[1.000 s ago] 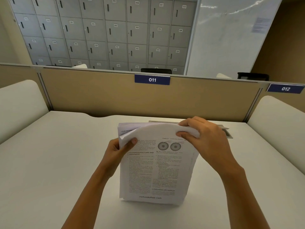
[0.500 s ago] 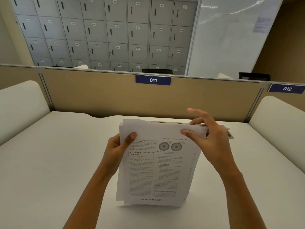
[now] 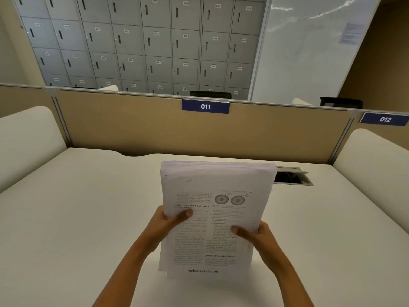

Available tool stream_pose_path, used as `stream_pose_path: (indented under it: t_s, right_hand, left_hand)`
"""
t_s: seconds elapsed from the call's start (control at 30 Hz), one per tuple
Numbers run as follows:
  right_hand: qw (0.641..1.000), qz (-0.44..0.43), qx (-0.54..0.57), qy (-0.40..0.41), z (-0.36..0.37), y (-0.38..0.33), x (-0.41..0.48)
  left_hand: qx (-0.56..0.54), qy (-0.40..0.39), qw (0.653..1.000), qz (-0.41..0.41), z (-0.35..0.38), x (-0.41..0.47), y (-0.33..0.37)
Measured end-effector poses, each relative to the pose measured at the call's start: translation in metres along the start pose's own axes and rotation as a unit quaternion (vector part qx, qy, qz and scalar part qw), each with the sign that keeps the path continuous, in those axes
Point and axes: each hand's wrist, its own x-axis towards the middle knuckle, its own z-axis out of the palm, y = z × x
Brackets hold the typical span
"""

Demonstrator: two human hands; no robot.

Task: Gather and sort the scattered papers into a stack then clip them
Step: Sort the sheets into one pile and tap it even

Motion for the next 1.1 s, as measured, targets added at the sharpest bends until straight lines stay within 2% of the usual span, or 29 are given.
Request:
stream_pose_path:
  t_s: [0.17,0.37,0.43,0.5,0.6,0.67,0.83,0.97,1.03,1.1]
  right_hand:
    - [0.999,0.006,-0.047,0.020,0.003,0.005,0.004]
    - [0.995,-0.035,-0.009,0.097,-0.003,-0.007,0.011]
    - [0.992,-0.027,0.021,0.119,-0.004,-0.006,0.011]
    - [0.989,-0.012,0.098,0.114,0.003,0.001,0.012]
    - [0.975,0.034,0.207,0.073,0.034,0.015,0.011]
    - [0.969,0.067,0.230,0.061,0.050,0.026,0.009]
    - [0.969,0.139,0.181,0.093,0.036,0.051,0.017]
    - [0.977,0.158,0.104,0.096,0.013,0.065,0.025]
    - [0.975,0.164,0.071,0.134,0.003,0.077,0.030]
    - [0.959,0.184,0.052,0.207,0.001,0.085,0.036]
  left_hand:
    - [-0.001,0.028,1.000,0.002,0.002,0.005,-0.006]
    - [-0.139,0.162,0.977,0.016,-0.002,0.010,-0.010]
    - [-0.198,0.215,0.956,0.011,-0.001,0.013,-0.012]
    - [-0.253,0.267,0.930,-0.013,0.008,0.014,-0.015]
    - [-0.278,0.327,0.900,-0.071,0.032,0.014,-0.028]
    - [-0.280,0.346,0.891,-0.093,0.044,0.013,-0.041]
    - [-0.279,0.359,0.877,-0.154,0.032,0.008,-0.079]
    - [-0.253,0.440,0.844,-0.177,-0.011,0.011,-0.099]
    - [-0.225,0.440,0.850,-0.183,-0.031,0.012,-0.101]
    - [-0.170,0.403,0.879,-0.191,-0.042,0.013,-0.098]
